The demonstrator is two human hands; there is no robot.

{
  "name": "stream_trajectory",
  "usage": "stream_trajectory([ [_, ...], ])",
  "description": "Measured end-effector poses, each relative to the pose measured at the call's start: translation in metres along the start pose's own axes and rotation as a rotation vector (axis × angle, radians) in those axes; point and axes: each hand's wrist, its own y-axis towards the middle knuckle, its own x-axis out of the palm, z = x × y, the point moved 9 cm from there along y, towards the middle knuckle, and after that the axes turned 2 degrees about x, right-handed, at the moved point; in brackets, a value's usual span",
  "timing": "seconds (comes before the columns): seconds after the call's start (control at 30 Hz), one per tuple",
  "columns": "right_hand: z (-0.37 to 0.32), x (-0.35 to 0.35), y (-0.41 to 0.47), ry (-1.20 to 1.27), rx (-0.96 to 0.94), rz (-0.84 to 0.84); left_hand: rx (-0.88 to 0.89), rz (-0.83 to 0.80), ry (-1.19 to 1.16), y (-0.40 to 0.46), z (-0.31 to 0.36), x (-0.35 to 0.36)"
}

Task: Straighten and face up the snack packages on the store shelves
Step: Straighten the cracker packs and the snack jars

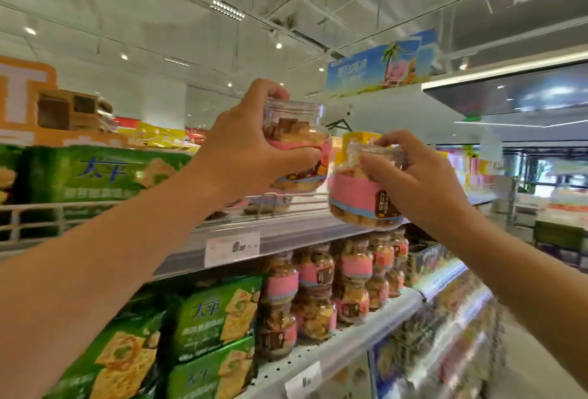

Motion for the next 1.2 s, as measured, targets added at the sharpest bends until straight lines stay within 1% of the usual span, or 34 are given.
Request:
stream_trajectory([
  [0.13,0.063,-0.039,0.005,-0.034,-0.020,-0.005,-0.034,0.028,0.020,0.014,-0.001,0.058],
  [0.23,0.113,-0.055,0.015,0.002,-0.016,-0.060,-0.075,0.026,0.048,0.030,-0.005,0.102],
  [0.37,0.168,-0.065,0.030,0.022,-0.047,-0.113,-0.130,0.035,0.142,0.049,-0.010,0.152],
  [0.47,0.193,-0.059,0.046,0.045,-0.071,-0.153,-0.168,0.048,0.195,0.059,-0.019,0.172],
  [0.63,0.197,-0.030,0.083,0.119,-0.119,-0.164,-0.178,0.024,0.420,0.089,-0.036,0.174],
  [0.7,0.190,-0.013,0.099,0.163,-0.134,-0.170,-0.191,-0.022,0.526,0.100,-0.043,0.171],
  [0.8,0.174,0.013,0.122,0.205,-0.150,-0.174,-0.239,-0.134,0.638,0.114,-0.059,0.167],
  [0.87,0.165,0.026,0.134,0.193,-0.173,-0.146,-0.295,-0.205,0.649,0.123,-0.071,0.161],
  [0.93,0.159,0.039,0.143,0.168,-0.192,-0.137,-0.349,-0.257,0.608,0.127,-0.080,0.157],
  [0.97,0.158,0.046,0.146,0.159,-0.195,-0.149,-0.353,-0.279,0.616,0.128,-0.083,0.156],
  [1.07,0.163,0.071,0.151,0.154,-0.178,-0.205,-0.295,-0.357,0.688,0.126,-0.090,0.162],
  [1.2,0.166,0.096,0.151,0.120,-0.213,-0.217,-0.344,-0.432,0.767,0.115,-0.110,0.167],
])
